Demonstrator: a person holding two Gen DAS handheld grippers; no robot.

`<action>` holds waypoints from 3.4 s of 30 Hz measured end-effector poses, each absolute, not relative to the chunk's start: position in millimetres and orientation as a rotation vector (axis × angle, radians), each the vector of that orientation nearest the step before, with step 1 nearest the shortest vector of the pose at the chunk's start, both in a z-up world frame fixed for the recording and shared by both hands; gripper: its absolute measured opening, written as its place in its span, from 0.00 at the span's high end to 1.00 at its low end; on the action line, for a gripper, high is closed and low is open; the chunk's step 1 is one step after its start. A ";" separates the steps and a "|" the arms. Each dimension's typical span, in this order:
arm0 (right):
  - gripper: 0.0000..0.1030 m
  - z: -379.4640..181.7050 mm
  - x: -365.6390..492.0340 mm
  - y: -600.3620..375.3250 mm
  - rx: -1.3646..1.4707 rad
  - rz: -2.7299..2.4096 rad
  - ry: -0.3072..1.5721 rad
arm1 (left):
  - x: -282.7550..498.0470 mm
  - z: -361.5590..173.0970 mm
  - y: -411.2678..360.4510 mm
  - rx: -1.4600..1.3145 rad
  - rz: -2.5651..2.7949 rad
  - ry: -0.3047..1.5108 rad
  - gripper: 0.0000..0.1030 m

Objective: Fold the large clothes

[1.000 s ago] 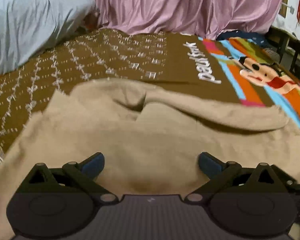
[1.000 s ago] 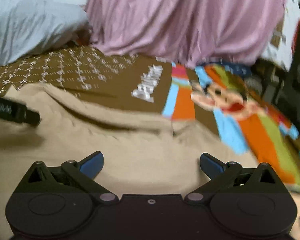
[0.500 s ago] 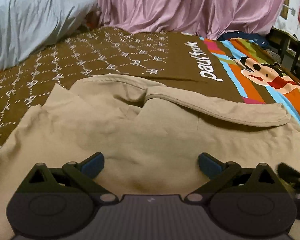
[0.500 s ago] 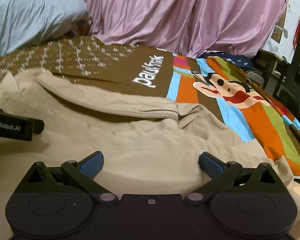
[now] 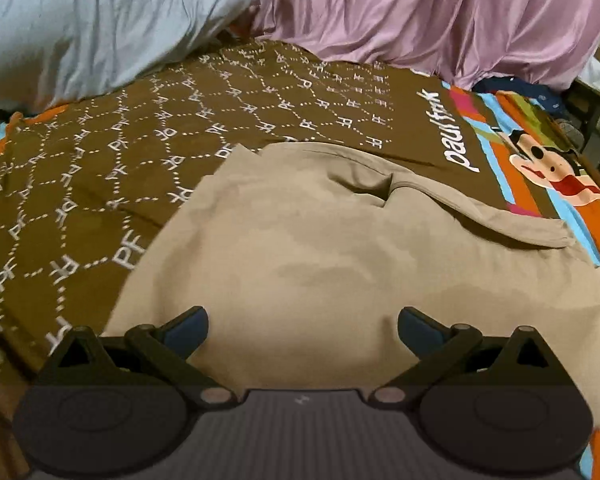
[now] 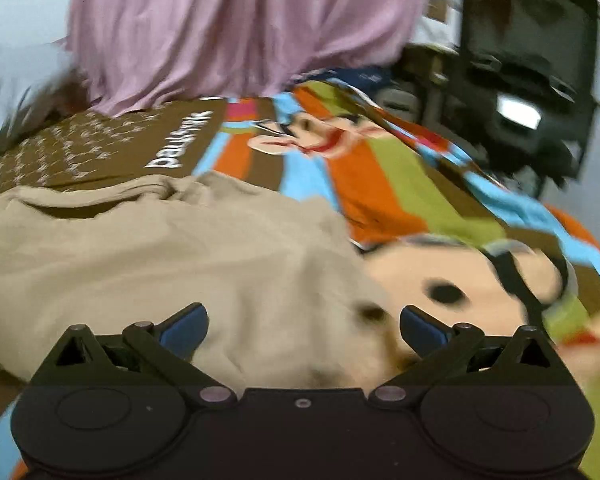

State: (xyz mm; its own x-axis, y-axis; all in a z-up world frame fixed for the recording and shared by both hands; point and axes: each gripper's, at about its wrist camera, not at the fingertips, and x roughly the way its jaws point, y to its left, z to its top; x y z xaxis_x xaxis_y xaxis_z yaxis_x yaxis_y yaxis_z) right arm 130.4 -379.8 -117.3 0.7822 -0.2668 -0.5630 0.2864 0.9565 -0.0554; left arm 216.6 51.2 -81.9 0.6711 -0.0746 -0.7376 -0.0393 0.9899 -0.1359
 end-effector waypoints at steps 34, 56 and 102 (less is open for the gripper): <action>0.91 -110.8 87.3 -391.7 -0.253 -0.111 0.708 | 203.5 -96.8 57.8 -0.141 -0.057 0.857 0.00; 0.79 -94.0 82.2 -413.9 0.057 -0.186 0.640 | 167.0 -76.8 85.1 -0.288 -0.261 0.880 0.00; 0.41 -142.1 200.9 -213.5 -0.160 0.035 0.554 | 198.6 -126.5 125.3 -0.630 -0.089 0.844 0.01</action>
